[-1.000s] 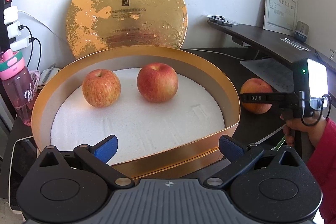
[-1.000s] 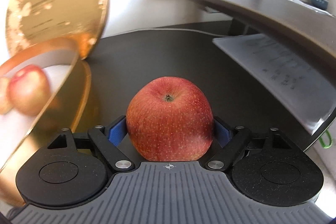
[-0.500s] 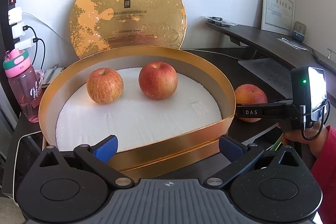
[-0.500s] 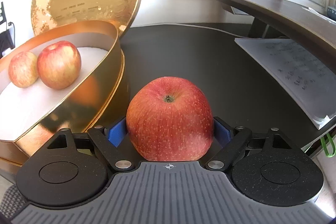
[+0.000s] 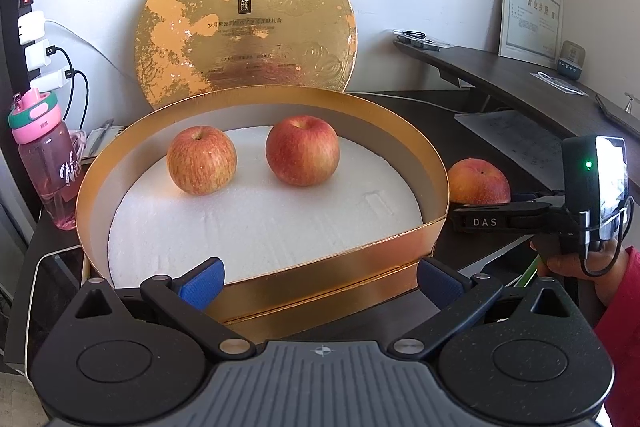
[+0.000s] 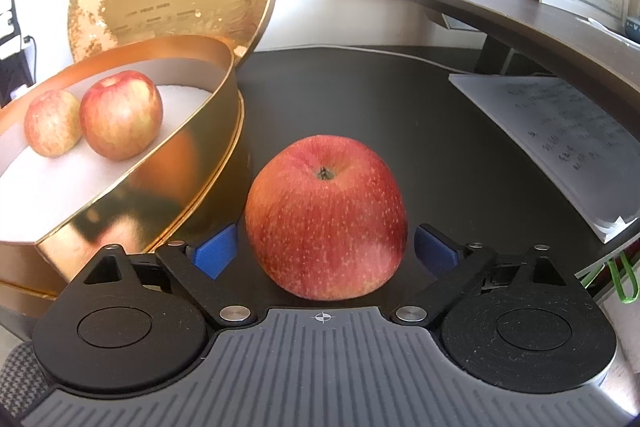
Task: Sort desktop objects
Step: 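Hold the apple in the right gripper and lift it off the desk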
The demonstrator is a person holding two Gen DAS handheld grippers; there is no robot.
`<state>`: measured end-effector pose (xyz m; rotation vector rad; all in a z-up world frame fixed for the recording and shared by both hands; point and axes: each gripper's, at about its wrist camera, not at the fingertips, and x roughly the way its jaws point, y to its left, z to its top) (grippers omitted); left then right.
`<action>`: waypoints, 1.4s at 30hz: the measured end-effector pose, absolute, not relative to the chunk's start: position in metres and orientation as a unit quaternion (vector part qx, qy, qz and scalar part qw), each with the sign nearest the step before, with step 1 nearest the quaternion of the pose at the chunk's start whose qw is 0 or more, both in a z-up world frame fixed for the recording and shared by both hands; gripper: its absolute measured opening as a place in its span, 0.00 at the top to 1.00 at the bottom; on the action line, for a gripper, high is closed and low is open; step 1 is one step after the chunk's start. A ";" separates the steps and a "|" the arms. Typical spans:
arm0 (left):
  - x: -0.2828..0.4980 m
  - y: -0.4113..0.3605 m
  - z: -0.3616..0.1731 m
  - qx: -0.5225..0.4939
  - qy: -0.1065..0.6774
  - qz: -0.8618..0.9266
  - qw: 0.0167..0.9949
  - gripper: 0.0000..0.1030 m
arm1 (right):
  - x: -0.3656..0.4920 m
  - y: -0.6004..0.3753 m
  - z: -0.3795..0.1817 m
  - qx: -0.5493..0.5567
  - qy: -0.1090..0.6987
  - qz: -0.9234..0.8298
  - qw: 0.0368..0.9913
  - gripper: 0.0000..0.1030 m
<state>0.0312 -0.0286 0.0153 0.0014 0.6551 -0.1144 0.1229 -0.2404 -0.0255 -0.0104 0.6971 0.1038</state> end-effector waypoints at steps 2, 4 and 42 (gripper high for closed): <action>0.031 -0.029 0.015 0.001 0.322 -0.056 0.945 0.00 | 0.122 -0.240 -0.026 -0.006 0.341 0.051 0.939 0.05; 0.031 -0.030 0.015 0.002 0.322 -0.057 0.945 0.00 | 0.121 -0.241 -0.026 -0.007 0.341 0.051 0.939 0.05; 0.031 -0.037 0.012 0.016 0.322 -0.077 0.943 0.00 | 0.139 -0.240 -0.026 -0.001 0.328 0.035 0.944 0.17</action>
